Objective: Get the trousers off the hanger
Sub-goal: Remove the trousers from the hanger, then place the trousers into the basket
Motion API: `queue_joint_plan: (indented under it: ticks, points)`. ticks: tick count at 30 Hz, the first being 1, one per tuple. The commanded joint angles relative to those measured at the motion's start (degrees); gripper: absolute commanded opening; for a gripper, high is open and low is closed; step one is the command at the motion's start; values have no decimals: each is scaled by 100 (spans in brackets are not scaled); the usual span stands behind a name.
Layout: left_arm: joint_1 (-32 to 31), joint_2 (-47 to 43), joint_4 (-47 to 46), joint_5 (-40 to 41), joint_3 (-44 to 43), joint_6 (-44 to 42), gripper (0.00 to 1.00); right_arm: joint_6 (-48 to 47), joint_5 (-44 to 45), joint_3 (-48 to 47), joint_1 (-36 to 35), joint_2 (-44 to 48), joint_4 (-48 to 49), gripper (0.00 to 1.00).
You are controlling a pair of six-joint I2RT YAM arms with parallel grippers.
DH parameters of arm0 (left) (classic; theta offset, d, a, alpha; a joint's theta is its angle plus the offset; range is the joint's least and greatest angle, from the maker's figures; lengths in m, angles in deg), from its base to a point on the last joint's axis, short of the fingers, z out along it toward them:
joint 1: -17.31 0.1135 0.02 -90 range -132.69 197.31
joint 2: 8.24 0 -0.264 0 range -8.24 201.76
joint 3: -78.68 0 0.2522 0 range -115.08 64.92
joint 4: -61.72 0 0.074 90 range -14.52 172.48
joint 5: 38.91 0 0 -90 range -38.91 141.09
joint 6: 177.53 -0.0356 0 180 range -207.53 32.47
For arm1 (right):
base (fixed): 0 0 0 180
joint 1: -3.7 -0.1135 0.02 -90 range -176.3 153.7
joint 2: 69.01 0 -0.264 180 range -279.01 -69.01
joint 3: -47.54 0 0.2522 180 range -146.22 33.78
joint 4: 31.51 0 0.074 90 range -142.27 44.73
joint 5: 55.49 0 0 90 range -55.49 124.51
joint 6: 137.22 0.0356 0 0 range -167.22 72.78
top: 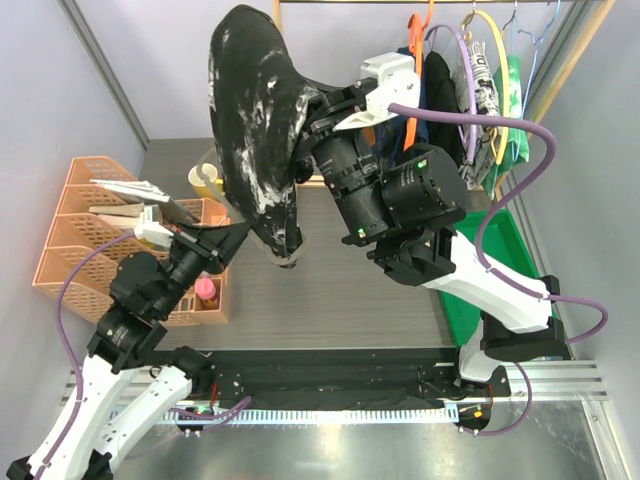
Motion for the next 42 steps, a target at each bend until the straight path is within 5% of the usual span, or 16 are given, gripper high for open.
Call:
queue_joint_plan:
  ticks: [1, 12, 18, 26, 33, 42]
  points:
    - [21, 473, 526, -56, 148, -808, 0, 585, -909, -215, 11, 880, 1888, 1]
    - [30, 791, 455, -706, 201, -1309, 0, -354, -594, 347, 11, 1292, 1388, 1]
    - [21, 685, 1053, -539, -237, -1854, 0, -584, 310, 2567, 11, 2399, 949, 1]
    - [21, 623, 1423, -415, -686, -2267, 0, 312, 1330, 5022, 11, 4060, 123, 1]
    - [30, 615, 1379, -486, -740, -2373, 0, 779, 3242, 6639, 11, 4712, -378, 1]
    - [21, 536, 1361, -565, -696, -2408, 0, 1095, 5224, 6765, 871, 4220, -554, 1]
